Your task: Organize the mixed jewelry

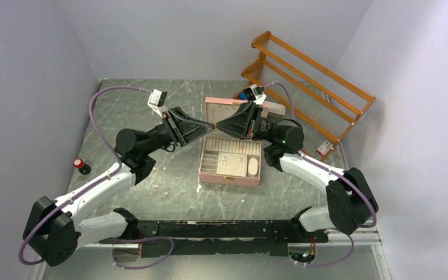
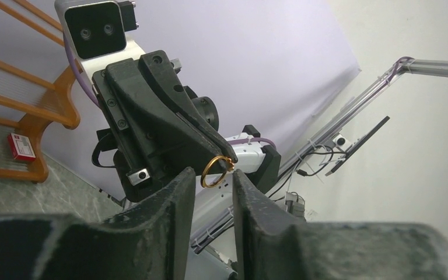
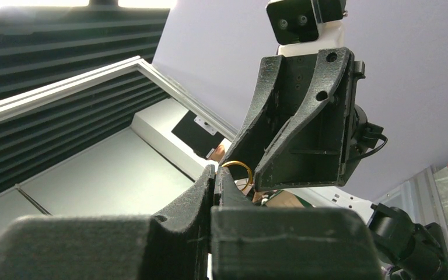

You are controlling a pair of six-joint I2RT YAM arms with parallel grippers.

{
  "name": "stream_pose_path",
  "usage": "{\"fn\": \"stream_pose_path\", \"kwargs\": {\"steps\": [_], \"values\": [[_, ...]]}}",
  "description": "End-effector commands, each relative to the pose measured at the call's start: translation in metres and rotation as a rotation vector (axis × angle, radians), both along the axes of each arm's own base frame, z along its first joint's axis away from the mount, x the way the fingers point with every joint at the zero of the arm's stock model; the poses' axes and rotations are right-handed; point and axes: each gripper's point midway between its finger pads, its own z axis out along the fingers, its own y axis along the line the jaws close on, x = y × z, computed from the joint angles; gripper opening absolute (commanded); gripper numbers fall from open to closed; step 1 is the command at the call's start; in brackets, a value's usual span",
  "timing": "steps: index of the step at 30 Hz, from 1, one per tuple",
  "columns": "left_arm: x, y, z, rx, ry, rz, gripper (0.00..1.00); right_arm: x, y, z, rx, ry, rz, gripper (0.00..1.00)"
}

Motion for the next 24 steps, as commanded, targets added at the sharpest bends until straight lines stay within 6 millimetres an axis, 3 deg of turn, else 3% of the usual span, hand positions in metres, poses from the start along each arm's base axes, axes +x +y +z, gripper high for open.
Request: {"fn": "stream_pose_path", "kwargs": {"steps": [1, 5, 9, 14, 19, 24], "values": [[-0.018, 0.008, 0.028, -0.067, -0.122, -0.015, 0.32, -0.005, 0.0, 0.006, 0.011, -0.056, 0.0, 0.0], [-0.018, 0.009, 0.027, -0.057, -0.129, -0.003, 0.23, -0.005, 0.001, 0.005, 0.007, -0.055, -0.003, 0.0], [-0.018, 0.009, 0.027, -0.054, -0.133, 0.004, 0.06, -0.004, 0.001, 0.004, 0.001, -0.054, -0.007, 0.0], [-0.014, 0.011, 0.023, -0.041, -0.129, 0.038, 0.05, -0.002, 0.003, -0.001, -0.017, -0.043, -0.015, 0.02], [-0.003, 0.012, 0.016, 0.016, -0.101, 0.12, 0.05, -0.007, -0.004, -0.001, 0.001, -0.049, -0.024, 0.37], [0.013, 0.014, 0.003, 0.117, -0.055, 0.215, 0.05, -0.002, -0.003, -0.009, -0.054, -0.053, -0.082, 0.56]]}}
